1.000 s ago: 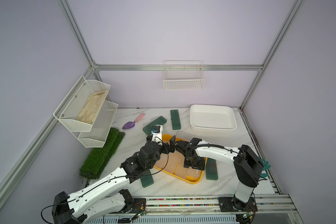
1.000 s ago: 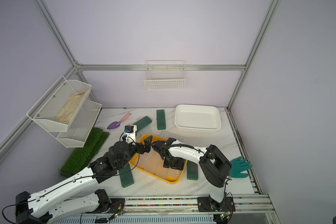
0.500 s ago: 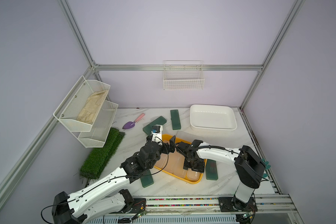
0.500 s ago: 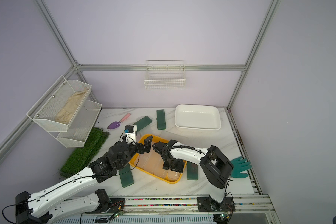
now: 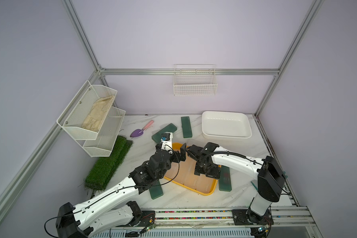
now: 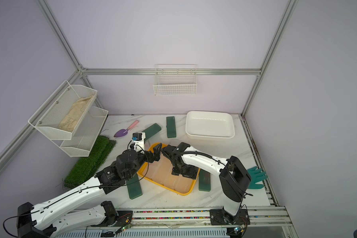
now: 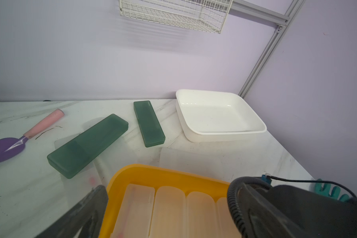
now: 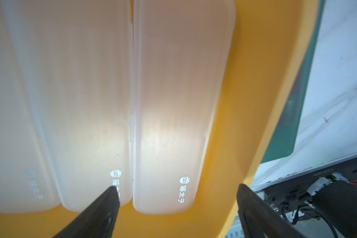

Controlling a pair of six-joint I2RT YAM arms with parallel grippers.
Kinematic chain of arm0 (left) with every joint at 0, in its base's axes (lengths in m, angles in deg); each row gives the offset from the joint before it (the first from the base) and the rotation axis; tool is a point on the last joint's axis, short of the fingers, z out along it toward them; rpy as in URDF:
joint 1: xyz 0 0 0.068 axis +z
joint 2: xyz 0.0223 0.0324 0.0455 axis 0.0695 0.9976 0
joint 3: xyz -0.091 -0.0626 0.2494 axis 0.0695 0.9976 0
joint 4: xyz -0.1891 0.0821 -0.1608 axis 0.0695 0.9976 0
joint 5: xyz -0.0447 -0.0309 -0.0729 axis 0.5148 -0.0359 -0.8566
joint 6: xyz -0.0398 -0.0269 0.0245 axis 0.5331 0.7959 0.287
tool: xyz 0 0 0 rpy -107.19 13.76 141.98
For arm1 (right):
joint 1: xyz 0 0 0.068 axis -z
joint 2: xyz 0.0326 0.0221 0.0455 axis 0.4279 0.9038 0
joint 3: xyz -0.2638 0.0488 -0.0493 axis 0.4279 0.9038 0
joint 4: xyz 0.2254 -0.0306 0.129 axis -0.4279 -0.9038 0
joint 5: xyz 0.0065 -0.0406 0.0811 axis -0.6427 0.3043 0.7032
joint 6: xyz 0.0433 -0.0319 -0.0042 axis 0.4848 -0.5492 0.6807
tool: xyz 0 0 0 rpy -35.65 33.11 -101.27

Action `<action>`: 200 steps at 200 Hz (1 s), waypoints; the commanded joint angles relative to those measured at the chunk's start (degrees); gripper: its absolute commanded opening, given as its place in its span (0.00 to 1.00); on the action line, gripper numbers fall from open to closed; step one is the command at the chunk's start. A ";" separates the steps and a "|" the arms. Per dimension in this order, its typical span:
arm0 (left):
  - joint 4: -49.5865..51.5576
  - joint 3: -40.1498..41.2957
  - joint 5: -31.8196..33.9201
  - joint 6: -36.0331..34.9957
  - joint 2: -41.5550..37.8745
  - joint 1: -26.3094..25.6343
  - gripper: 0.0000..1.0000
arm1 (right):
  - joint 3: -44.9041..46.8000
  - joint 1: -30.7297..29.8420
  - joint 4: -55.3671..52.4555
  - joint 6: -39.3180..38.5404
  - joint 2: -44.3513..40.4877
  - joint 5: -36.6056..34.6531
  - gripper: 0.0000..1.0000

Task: Place the pencil cases by color into the storage box
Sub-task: Place the pencil case at the storage box, then move the storage box to the center of the board.

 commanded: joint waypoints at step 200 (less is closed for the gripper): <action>16.31 -25.63 -29.59 2.07 15.96 20.88 1.00 | 9.64 41.00 40.23 -31.14 -18.97 12.23 0.86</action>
